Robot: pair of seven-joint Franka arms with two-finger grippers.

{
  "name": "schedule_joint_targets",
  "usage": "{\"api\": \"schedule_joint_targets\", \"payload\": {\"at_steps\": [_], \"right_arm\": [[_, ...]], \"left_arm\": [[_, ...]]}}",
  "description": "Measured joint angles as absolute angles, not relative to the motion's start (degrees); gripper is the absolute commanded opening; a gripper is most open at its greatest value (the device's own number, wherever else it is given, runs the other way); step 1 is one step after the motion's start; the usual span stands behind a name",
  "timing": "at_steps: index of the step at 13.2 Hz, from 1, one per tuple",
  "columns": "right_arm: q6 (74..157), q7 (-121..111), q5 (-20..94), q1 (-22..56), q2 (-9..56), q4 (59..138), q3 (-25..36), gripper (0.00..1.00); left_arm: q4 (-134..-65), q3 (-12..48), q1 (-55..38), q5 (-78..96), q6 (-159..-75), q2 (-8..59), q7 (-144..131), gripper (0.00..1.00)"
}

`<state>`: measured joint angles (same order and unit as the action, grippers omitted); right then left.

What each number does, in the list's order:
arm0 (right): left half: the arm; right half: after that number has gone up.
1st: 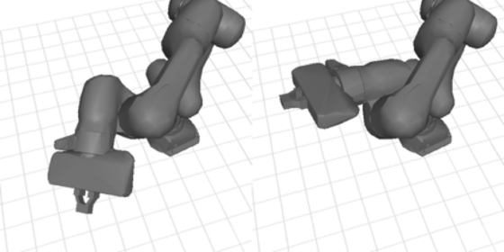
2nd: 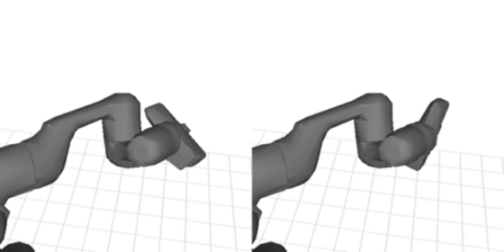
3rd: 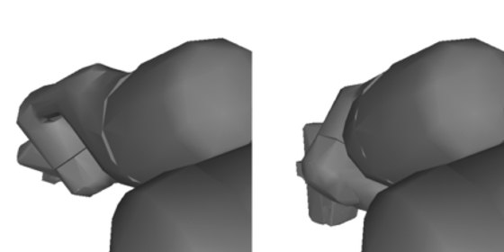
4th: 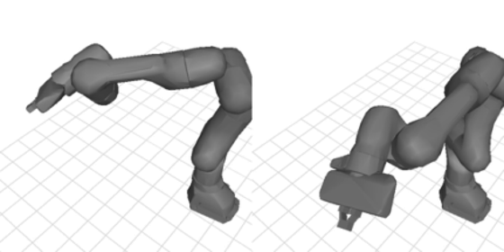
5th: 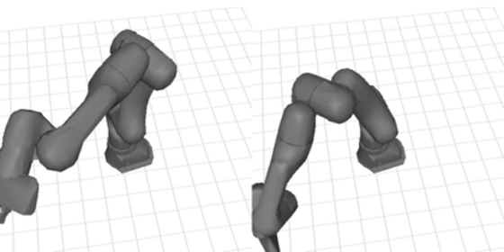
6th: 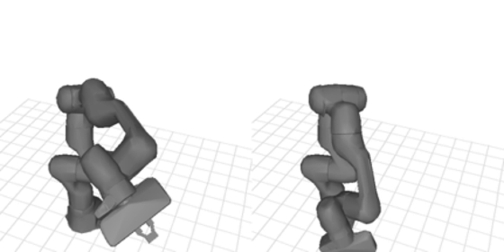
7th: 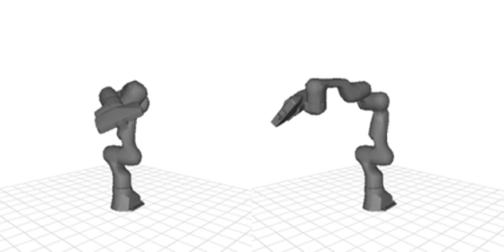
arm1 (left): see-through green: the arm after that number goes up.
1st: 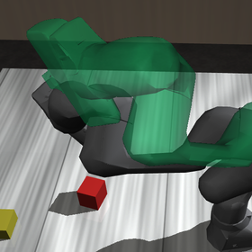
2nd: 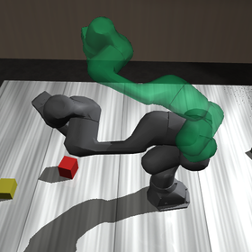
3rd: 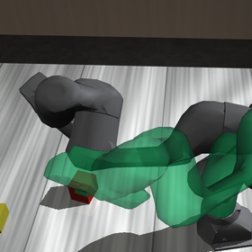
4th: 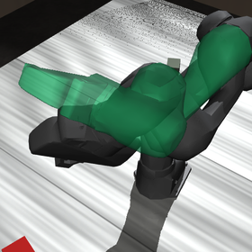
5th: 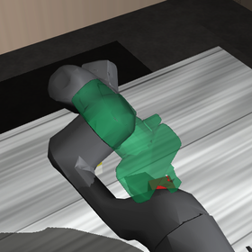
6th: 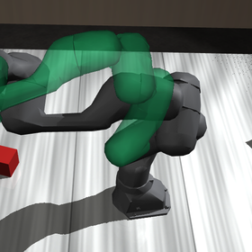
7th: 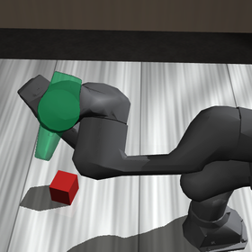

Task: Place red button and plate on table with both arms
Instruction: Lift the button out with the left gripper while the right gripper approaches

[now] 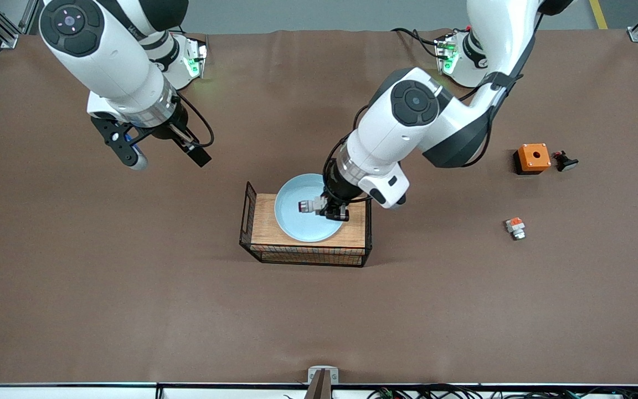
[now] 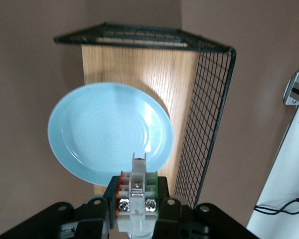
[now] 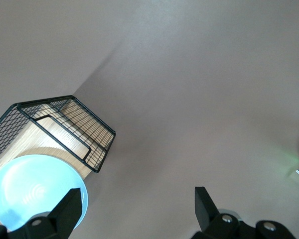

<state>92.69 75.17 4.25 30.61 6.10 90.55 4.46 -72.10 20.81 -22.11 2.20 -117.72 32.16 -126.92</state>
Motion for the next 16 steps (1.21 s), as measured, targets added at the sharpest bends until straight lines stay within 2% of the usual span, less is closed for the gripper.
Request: {"api": "schedule_joint_targets", "payload": {"at_steps": [5, 9, 16], "right_arm": [[95.52, 80.63, 4.25, 33.34, 6.14, 90.67, 4.47, 1.0], [100.57, 93.04, 4.25, 37.33, 6.37, 91.6, 4.48, 1.0], [107.28, 111.3, 3.18, 43.43, 9.27, 94.7, 4.49, 1.0]], "left_arm": [[-72.5, 21.94, -16.26, 2.42, -105.73, 28.88, -110.66, 0.13], [-77.18, 25.32, -6.29, 4.08, -94.81, 23.82, -87.18, 0.14], [-93.59, 25.76, 4.67, 4.18, -93.91, 17.15, -45.32, 0.16]]}}
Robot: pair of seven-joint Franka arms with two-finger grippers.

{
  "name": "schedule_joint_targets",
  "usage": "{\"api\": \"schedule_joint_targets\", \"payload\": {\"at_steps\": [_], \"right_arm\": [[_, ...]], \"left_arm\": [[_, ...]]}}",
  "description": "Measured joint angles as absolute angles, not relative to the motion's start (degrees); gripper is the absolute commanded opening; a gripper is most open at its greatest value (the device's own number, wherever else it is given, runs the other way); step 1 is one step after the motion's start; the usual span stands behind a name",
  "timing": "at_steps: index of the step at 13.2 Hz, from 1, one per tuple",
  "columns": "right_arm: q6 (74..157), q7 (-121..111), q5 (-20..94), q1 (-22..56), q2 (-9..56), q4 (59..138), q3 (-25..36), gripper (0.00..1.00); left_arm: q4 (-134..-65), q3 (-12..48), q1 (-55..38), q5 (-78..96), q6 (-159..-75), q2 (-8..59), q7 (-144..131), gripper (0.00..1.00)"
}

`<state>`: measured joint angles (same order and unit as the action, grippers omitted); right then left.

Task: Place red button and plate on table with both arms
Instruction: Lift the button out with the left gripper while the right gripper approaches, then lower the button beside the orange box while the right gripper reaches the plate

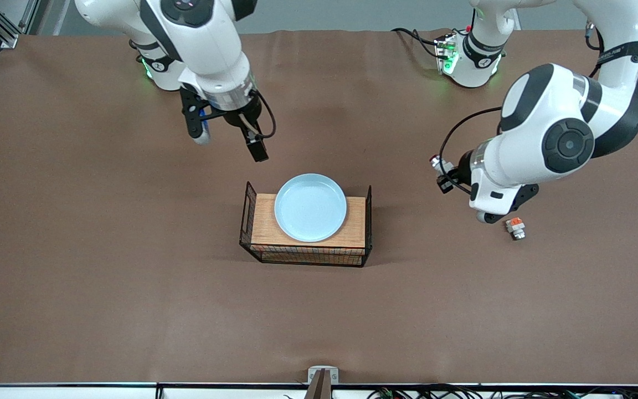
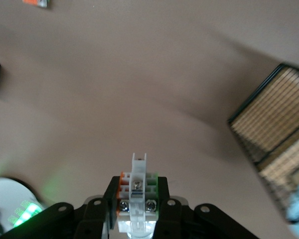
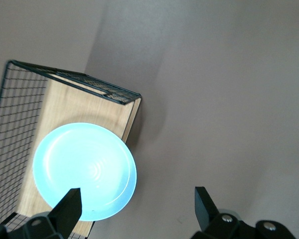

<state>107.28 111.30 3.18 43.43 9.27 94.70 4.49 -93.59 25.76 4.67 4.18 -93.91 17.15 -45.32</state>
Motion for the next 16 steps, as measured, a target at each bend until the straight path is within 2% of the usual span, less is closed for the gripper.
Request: {"api": "schedule_joint_targets", "payload": {"at_steps": [5, 10, 16], "right_arm": [[111.91, 118.97, -0.11, 46.03, 14.07, 94.73, 4.52, 1.0], [117.55, 124.08, -3.82, 48.46, 20.77, 94.23, 4.52, 1.0], [118.29, 124.66, -4.91, 48.72, 28.49, 88.23, 5.68, 1.0]], "left_arm": [[-104.22, 25.63, 8.47, 3.07, -104.74, 16.99, -21.17, 0.17], [-113.6, 25.61, 8.8, -4.38, -116.31, 17.23, -14.54, 0.16], [-116.61, 25.49, 11.83, -10.93, -124.95, 22.24, -13.43, 0.15]]}}
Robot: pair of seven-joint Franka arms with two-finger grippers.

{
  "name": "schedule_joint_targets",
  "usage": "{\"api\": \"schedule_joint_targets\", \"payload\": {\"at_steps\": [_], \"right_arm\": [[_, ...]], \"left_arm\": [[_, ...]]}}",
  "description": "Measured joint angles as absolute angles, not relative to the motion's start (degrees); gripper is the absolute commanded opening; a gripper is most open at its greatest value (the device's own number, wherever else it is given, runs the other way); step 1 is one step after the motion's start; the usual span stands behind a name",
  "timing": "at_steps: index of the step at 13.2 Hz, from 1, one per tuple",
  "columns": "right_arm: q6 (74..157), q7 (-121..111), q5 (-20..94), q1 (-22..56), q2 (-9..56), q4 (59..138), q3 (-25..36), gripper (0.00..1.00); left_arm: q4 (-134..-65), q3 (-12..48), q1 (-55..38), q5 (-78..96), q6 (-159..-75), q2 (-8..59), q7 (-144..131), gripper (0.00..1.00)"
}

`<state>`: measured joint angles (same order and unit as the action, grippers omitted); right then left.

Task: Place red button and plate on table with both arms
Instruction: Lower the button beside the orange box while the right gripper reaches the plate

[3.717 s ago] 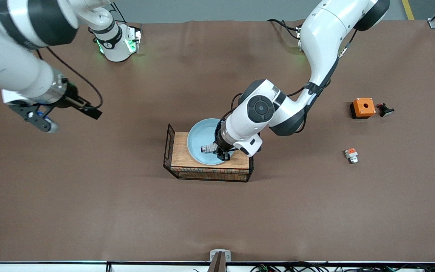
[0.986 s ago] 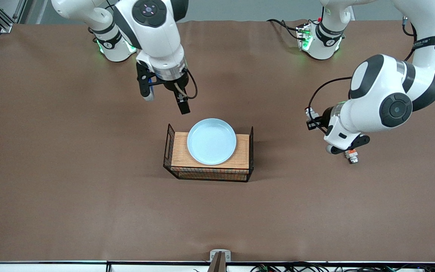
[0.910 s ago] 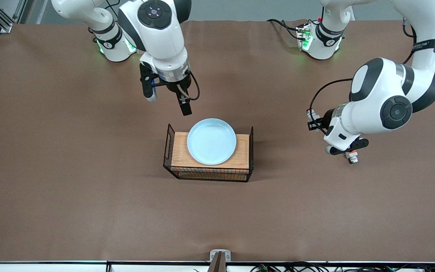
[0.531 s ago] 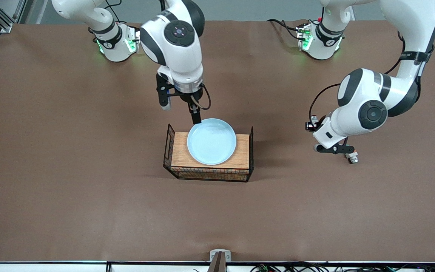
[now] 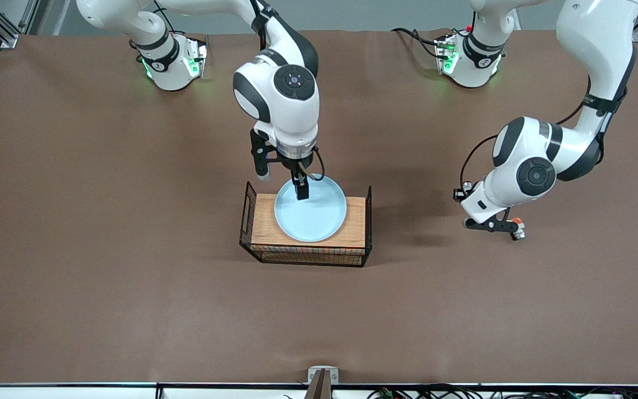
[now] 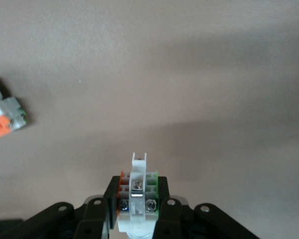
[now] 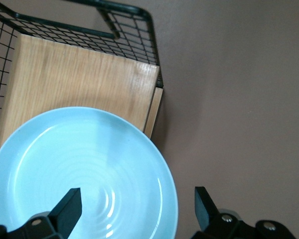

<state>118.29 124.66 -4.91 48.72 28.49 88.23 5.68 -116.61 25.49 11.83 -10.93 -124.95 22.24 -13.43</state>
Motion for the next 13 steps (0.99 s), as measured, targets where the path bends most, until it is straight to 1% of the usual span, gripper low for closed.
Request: {"api": "schedule_joint_targets", "payload": {"at_steps": [3, 7, 10, 11, 12, 13], "right_arm": [[118.85, 124.6, -4.93, 47.41, 31.01, 86.26, 6.1, 1.0], [118.85, 124.54, -4.94, 46.78, 31.25, 85.92, 6.02, 1.0], [118.84, 124.56, -4.94, 47.11, 31.77, 85.92, 5.84, 1.0], [118.84, 124.57, -4.94, 47.25, 32.14, 85.92, 5.81, 1.0], [118.84, 124.58, -4.94, 47.34, 32.4, 85.91, 5.8, 1.0], [118.83, 124.58, -4.93, 47.38, 32.41, 85.84, 5.8, 1.0]], "left_arm": [[-116.67, 25.4, 13.21, -14.25, -128.7, 25.29, -13.43, 0.15], [-115.45, 25.39, 13.88, -17.5, -131.08, 28.9, -13.43, 0.16], [-114.76, 25.31, 13.9, -17.85, -132.75, 31.29, -13.43, 0.18], [-114.58, 25.31, 13.9, -17.86, -133.33, 31.77, -13.43, 0.22], [-114.4, 25.29, 13.91, -17.86, -133.65, 32.06, -13.43, 0.35], [-114.19, 25.22, 13.92, -17.86, -133.8, 32.11, -13.43, 0.58]]}}
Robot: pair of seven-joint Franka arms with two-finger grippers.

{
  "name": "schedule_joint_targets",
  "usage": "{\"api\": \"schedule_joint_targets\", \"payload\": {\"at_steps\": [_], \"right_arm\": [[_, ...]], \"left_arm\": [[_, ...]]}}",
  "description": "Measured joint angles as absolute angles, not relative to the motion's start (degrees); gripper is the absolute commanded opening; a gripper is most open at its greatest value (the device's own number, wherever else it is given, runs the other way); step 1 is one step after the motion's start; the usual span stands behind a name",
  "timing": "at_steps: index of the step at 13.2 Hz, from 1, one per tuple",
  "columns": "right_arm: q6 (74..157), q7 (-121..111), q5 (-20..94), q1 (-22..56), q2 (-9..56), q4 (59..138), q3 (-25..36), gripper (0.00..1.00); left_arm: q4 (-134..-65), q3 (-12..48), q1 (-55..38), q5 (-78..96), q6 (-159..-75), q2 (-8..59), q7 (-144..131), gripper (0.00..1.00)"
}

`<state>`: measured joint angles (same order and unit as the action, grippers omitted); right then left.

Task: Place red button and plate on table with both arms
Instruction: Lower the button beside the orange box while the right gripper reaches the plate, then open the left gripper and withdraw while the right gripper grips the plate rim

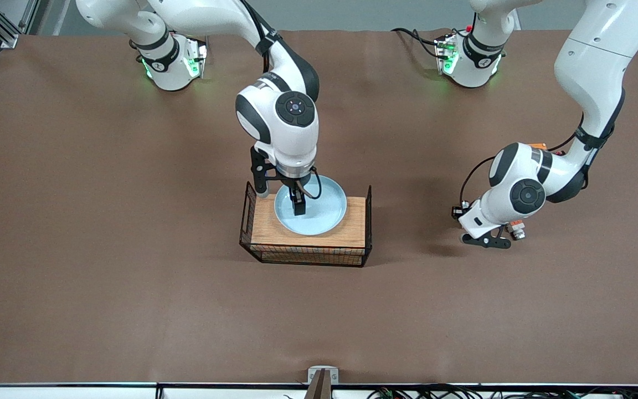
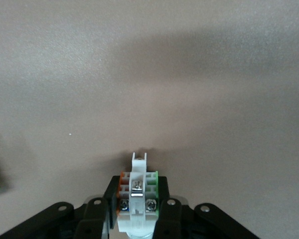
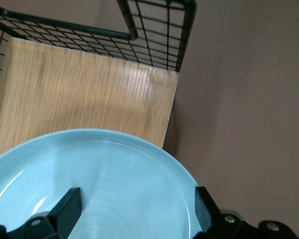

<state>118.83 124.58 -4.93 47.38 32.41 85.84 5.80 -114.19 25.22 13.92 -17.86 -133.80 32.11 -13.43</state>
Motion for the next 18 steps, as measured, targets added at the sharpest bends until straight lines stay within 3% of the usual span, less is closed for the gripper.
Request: {"api": "schedule_joint_targets", "payload": {"at_steps": [1, 3, 8, 11, 18], "right_arm": [[118.79, 124.58, -4.92, 47.4, 32.41, 85.77, 5.78, 1.0], [118.78, 124.58, -4.92, 47.42, 32.42, 85.77, 5.69, 1.0], [118.78, 124.58, -4.92, 47.32, 32.42, 85.75, 5.72, 1.0], [118.8, 124.58, -4.92, 47.02, 32.42, 85.6, 5.79, 1.0], [118.82, 124.58, -4.9, 46.24, 32.55, 84.44, 5.8, 1.0]], "left_arm": [[-113.88, 25.0, 13.93, -17.86, -134.3, 32.39, -13.43, 0.77], [-113.28, 24.6, 13.93, -17.87, -134.99, 33.3, -13.43, 0.98], [-111.86, 24.42, 14.01, -17.95, -135.1, 32.39, -13.43, 0.99], [-111.24, 24.56, 14.28, -18.02, -133.72, 27.52, -13.29, 0.99], [-106.51, 25.04, 20.69, -7.92, -113.31, 9.51, -1.03, 0.99]]}}
